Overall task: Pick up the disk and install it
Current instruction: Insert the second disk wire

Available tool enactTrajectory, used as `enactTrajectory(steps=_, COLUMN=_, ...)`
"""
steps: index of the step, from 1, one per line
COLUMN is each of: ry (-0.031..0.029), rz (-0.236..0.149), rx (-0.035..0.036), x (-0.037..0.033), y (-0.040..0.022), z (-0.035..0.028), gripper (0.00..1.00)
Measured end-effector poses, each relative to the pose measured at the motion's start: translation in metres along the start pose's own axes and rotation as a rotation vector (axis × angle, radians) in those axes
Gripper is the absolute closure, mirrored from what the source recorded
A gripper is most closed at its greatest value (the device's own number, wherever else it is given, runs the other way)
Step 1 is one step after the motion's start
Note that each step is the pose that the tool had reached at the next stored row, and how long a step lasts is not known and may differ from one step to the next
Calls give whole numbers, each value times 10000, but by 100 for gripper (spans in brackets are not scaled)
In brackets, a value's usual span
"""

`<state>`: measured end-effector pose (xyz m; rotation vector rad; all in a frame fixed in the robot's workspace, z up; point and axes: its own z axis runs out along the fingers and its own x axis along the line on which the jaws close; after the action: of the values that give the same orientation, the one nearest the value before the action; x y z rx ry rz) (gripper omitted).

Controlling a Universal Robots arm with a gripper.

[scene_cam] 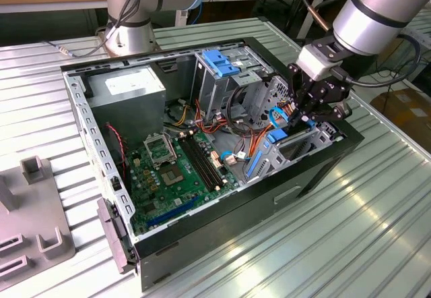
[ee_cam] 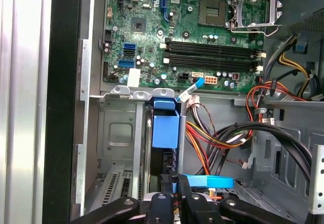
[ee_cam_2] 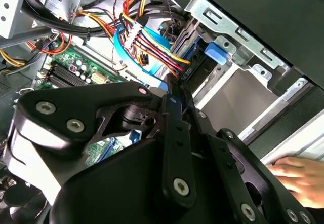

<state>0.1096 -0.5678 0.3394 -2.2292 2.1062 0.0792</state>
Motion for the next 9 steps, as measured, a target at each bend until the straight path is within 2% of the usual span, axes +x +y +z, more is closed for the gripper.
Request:
enactTrajectory(steps=6, ry=-14, rz=-1, rx=2, x=1, y=0, z=3, gripper=83)
enactTrajectory(steps=7, ry=-22, rz=0, rx=3, x=0, y=-1, z=-7, gripper=83)
enactTrajectory(steps=8, ry=-35, rz=-1, rx=4, x=-2, y=-1, z=-21, gripper=76)
enactTrajectory(steps=9, ry=-45, rz=-1, rx=5, x=-5, y=-2, z=-53, gripper=76)
